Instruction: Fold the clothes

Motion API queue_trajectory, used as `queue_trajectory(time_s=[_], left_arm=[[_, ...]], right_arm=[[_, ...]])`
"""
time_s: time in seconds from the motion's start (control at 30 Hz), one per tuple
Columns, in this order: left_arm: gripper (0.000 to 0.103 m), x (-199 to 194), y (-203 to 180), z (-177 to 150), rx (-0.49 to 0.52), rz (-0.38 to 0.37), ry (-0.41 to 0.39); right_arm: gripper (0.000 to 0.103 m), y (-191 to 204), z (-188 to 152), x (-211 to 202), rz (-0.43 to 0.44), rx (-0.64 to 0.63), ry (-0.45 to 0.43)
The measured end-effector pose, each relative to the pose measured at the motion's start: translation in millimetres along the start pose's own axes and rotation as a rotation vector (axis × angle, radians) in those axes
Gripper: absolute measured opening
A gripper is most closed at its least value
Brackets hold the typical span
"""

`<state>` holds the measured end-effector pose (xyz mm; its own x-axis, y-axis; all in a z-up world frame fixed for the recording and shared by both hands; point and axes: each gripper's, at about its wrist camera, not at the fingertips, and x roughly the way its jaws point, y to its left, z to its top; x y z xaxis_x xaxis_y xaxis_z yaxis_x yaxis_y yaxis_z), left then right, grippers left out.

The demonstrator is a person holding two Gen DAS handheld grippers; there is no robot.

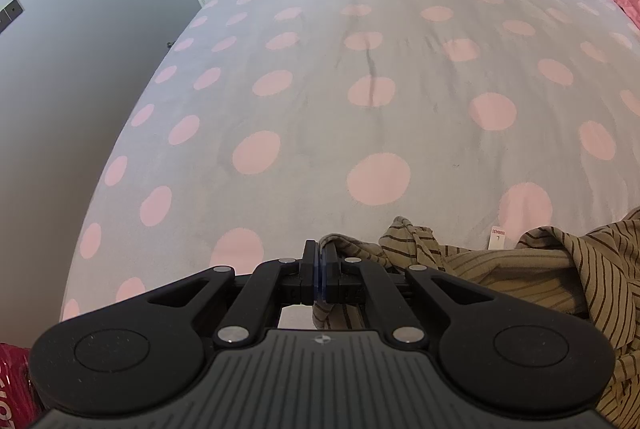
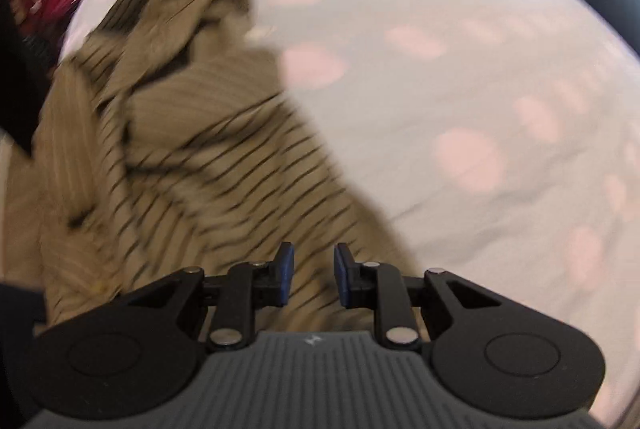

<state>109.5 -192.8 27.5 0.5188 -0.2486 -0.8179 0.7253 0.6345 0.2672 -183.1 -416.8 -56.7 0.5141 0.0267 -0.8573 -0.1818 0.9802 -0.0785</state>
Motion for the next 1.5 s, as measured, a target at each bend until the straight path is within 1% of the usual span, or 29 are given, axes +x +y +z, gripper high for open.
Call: queue_trajectory(time_s=[0.07,0.13,0.23,0.33,0.4,0.5,0.63,0.67,0.73,0.83,0.9,1.03,1.1,1.17,1.27,1.4,1.5], left_arm=[[0.000,0.0,-1.0,-0.5,0.003,0.000,0.001],[0.000,-0.6,-1.9,-1.0,0.006,-0.001,0.002],[0.000,-0.1,0.5,-1.4,0.005,-0.002,0.004],[0.000,1.2,2.6,-2.3,0.003,-0.001,0.008],[0.000,3.1,3.6,-2.9,0.004,-0.001,0.013],[0.000,5.5,4.0,-3.3,0.006,0.000,0.020],[0.000,5.2,5.1,-2.7,0.002,-0.006,0.017],[0.000,4.6,5.6,-2.4,0.000,-0.008,0.014],[0.000,2.9,6.8,-2.5,-0.004,-0.009,0.007],[0.000,-0.5,9.2,-2.5,-0.016,-0.005,-0.008],[0.000,-2.4,11.5,-2.3,-0.028,-0.003,-0.014],[0.000,-6.3,15.1,-2.9,-0.047,0.010,-0.025],[0.000,-9.3,17.3,-3.4,-0.062,0.015,-0.033],[0.000,-13.1,20.0,-3.8,-0.081,0.017,-0.043],[0.000,-20.4,23.9,-5.4,-0.102,0.003,-0.065],[0.000,-25.4,22.2,-7.3,-0.098,-0.016,-0.088],[0.000,-29.8,18.2,-6.8,-0.089,-0.019,-0.119]], right_arm=[[0.025,-5.5,2.3,2.8,-0.062,-0.030,-0.002],[0.024,-5.1,2.3,12.7,-0.100,-0.093,0.024],[0.024,-0.7,-1.0,29.9,-0.115,-0.193,0.071],[0.024,0.1,-4.8,47.0,-0.101,-0.244,0.113],[0.024,-4.5,-5.8,53.9,-0.090,-0.225,0.123],[0.017,-9.6,-6.9,59.2,-0.060,-0.186,0.134],[0.002,-3.2,-6.2,57.2,-0.058,-0.205,0.132],[0.002,-3.3,-7.2,53.6,-0.058,-0.202,0.126],[0.001,-9.5,-7.0,40.4,-0.064,-0.163,0.094],[0.001,-23.4,-4.9,11.9,-0.103,-0.084,0.020],[0.001,-32.5,-1.4,-4.1,-0.157,-0.018,-0.024],[0.001,-41.5,4.7,-21.2,-0.325,0.095,-0.077],[0.001,-42.5,6.0,-24.5,-0.411,0.130,-0.078],[0.000,-44.3,6.3,-25.2,-0.506,0.166,-0.057],[0.000,-50.7,4.3,-30.2,-0.615,0.234,-0.030],[0.000,-51.1,6.6,-37.4,-0.716,0.308,-0.036],[0.000,-47.2,5.6,-48.4,-0.771,0.307,-0.068]])
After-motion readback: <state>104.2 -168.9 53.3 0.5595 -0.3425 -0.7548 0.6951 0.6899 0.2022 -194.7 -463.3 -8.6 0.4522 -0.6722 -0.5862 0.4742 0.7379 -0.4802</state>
